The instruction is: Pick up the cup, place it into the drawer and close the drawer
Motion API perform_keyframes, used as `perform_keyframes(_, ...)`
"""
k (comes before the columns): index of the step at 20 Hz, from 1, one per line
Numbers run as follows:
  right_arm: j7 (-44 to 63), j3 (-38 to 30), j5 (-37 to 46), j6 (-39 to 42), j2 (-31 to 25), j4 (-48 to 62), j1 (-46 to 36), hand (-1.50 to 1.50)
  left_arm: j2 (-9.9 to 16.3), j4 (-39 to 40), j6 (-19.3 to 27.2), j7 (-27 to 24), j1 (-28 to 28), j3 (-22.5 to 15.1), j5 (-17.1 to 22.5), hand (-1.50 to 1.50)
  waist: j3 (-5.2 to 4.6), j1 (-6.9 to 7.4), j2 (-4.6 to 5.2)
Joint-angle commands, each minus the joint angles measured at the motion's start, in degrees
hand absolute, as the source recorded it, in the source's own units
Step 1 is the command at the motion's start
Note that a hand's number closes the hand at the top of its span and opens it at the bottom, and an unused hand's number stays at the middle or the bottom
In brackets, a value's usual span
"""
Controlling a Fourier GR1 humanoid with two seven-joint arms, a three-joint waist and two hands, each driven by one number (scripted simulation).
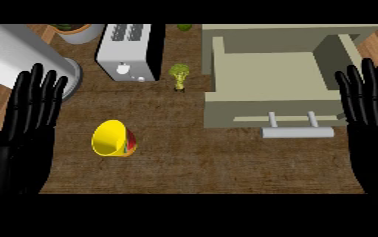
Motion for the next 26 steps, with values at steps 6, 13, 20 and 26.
perform_keyframes(6,-3.86,1.10,2.24,-0.07,0.62,1.86,-0.85,-1.50,11.48,1.36,-25.91,-4.14,-0.88,0.53,22.85,-1.50,-1.37,0.60,-1.19)
perform_keyframes(13,4.44,3.74,-0.78,4.93,-1.73,4.00,-2.09,-1.50,13.57,17.26,-30.86,3.48,-0.80,6.92,36.86,-1.50,-1.18,0.26,-1.29)
perform_keyframes(20,-0.71,-0.45,-2.08,7.69,-2.84,12.84,-6.48,-1.50,12.87,29.14,-33.70,0.13,-5.83,8.86,28.43,-1.50,-1.15,0.32,-1.31)
perform_keyframes(26,1.14,-3.12,-3.24,7.96,-4.45,15.95,-12.66,-1.50,14.17,46.25,-39.43,-10.38,-10.49,11.17,19.62,-1.50,-1.17,0.20,-1.21)
